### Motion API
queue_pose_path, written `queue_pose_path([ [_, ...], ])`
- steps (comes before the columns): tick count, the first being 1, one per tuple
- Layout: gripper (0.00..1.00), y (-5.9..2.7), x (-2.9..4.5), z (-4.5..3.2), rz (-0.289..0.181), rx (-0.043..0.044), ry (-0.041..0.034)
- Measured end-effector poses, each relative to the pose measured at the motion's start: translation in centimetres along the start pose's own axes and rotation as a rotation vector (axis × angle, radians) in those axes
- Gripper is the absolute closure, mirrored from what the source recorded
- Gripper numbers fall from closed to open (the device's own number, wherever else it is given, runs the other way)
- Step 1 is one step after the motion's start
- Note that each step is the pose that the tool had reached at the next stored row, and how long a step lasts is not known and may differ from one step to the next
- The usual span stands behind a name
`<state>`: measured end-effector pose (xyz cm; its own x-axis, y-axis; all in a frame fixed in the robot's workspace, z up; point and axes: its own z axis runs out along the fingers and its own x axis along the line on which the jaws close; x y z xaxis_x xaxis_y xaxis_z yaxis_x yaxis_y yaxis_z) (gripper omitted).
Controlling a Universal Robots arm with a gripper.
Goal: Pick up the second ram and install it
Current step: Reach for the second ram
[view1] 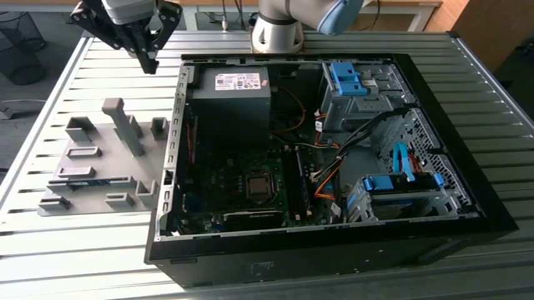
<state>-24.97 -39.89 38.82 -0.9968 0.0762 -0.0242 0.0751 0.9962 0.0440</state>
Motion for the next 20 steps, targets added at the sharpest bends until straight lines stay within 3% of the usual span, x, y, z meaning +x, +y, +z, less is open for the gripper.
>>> queue_pose_path([
  [6, 0.89, -0.08, 1.01, 0.00, 0.000, 0.0000, 0.0000],
  [12, 0.89, -0.29, 3.00, 0.00, 0.000, 0.0000, 0.0000],
  [20, 0.89, -1.36, 4.36, 0.12, -0.003, -0.0001, 0.0004],
])
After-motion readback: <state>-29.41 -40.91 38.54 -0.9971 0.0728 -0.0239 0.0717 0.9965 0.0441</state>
